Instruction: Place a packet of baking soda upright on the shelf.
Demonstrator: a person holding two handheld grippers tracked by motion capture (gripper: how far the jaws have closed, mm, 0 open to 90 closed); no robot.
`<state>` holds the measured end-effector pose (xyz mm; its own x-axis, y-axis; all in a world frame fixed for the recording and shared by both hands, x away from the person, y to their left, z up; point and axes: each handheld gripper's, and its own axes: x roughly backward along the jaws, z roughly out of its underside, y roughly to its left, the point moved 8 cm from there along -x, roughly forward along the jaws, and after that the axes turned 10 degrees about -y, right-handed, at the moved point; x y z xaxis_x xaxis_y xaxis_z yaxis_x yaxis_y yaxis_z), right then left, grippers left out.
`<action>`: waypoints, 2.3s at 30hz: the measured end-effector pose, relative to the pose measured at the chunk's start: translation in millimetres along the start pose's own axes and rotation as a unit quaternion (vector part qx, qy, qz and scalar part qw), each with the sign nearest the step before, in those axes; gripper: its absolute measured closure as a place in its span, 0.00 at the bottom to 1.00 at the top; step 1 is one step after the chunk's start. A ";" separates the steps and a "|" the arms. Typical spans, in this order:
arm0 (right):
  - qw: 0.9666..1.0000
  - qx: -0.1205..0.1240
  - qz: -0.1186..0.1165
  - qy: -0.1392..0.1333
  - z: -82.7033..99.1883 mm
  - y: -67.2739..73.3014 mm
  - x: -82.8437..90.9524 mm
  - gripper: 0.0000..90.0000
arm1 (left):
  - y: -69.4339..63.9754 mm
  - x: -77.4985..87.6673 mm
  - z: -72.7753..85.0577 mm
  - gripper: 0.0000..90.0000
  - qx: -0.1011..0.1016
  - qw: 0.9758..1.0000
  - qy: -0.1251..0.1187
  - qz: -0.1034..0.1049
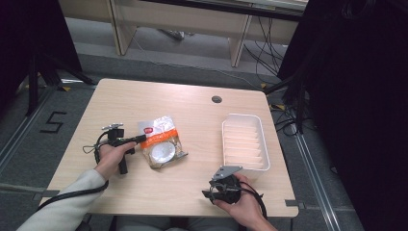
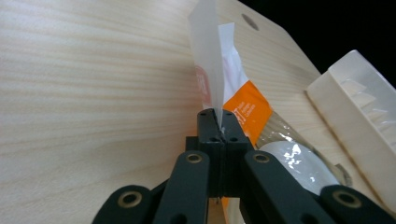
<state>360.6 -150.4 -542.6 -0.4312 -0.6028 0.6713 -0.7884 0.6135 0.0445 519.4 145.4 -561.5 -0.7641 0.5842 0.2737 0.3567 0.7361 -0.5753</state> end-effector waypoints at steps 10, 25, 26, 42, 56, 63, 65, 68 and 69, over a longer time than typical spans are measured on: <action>1.000 0.000 0.002 0.002 -0.8 -1.9 4.0 0.60 | -28.7 17.0 -13.2 0.99 -0.017 0.998 -0.035 0.054; 1.000 0.020 0.019 -0.012 -14.9 -7.5 12.1 0.56 | -86.7 45.5 -10.0 0.99 -0.093 0.983 -0.064 0.147; 0.999 0.028 0.021 -0.015 -18.1 -9.7 13.0 0.56 | -90.7 47.4 -8.2 0.99 -0.096 0.981 -0.063 0.155; 0.989 0.136 0.047 -0.033 -100.0 -33.6 24.9 0.51 | -130.1 65.7 9.3 0.99 -0.167 0.962 -0.050 0.211; 0.973 0.229 -0.015 -0.002 -180.9 -57.8 10.4 0.39 | -146.0 70.2 19.0 0.99 -0.206 0.947 -0.028 0.246; 0.960 0.257 -0.089 0.067 -177.3 -45.0 -14.8 0.44 | -148.8 70.6 21.0 0.99 -0.214 0.943 -0.023 0.255; 0.957 0.259 -0.095 0.084 -173.8 -40.4 -19.6 0.51 | -149.0 70.7 21.1 0.99 -0.213 0.943 -0.023 0.255; 0.946 0.288 -0.119 0.092 -171.0 -37.0 -28.3 0.59 | -149.1 71.1 21.3 0.99 -0.212 0.943 -0.022 0.257; 0.942 0.293 -0.129 0.100 -168.8 -34.9 -29.0 0.63 | -148.8 71.2 21.2 0.99 -0.212 0.943 -0.022 0.255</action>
<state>474.7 -68.3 -438.7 -0.1459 -0.5493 0.8228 -0.9879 0.0374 -0.1502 400.6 70.3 -472.8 -0.4525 0.8917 0.0072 0.8600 0.4385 -0.2608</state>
